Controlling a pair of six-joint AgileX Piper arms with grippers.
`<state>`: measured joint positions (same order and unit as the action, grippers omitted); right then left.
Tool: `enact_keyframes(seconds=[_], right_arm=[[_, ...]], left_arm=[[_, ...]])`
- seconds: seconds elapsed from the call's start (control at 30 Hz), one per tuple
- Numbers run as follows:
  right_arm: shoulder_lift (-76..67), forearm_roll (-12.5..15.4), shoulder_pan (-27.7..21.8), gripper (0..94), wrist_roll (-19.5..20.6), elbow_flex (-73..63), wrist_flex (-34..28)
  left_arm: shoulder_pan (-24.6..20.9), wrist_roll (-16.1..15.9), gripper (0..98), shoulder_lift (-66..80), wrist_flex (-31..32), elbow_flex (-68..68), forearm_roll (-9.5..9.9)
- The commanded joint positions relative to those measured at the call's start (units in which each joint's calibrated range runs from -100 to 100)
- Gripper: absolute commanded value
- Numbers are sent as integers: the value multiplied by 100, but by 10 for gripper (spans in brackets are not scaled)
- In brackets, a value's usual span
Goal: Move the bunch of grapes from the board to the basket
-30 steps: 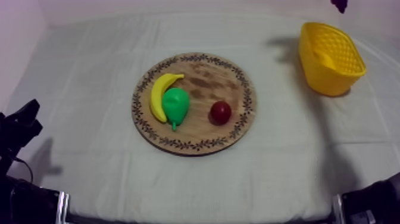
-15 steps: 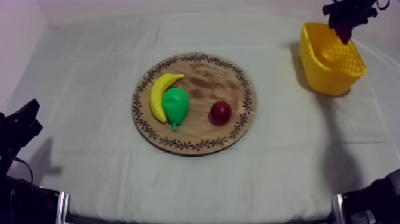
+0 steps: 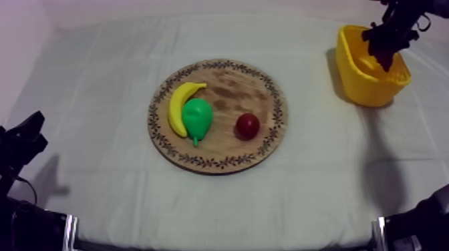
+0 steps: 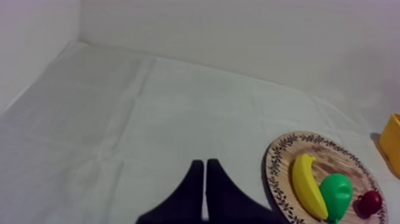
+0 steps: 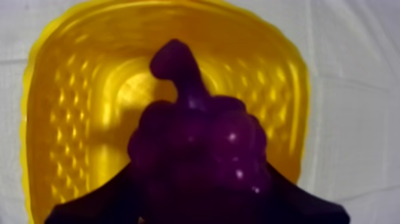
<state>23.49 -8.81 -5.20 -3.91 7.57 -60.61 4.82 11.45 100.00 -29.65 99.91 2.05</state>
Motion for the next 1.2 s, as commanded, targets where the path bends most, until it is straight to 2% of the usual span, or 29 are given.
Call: enact_keyframes(seconds=[0.0,0.17,0.3,0.53,0.7,0.97,1.17], right_arm=[[45,9,11,508,1,8,34],[121,-23,53,628,-18,46,146],[108,-18,69,642,-38,39,184],[-254,38,-23,465,-71,14,216],[-751,15,-66,441,-101,229,373],[-1794,5,-84,367,-148,1093,975],[-2551,-115,-59,375,-73,1925,1457]], left_arm=[[0,0,1,0,-1,-2,2],[0,0,1,0,-1,-2,2],[0,0,1,0,-1,-2,2],[0,0,1,0,-1,-2,2],[0,0,1,0,-1,-2,2],[0,0,1,0,-1,-2,2],[0,0,1,0,-1,-2,2]])
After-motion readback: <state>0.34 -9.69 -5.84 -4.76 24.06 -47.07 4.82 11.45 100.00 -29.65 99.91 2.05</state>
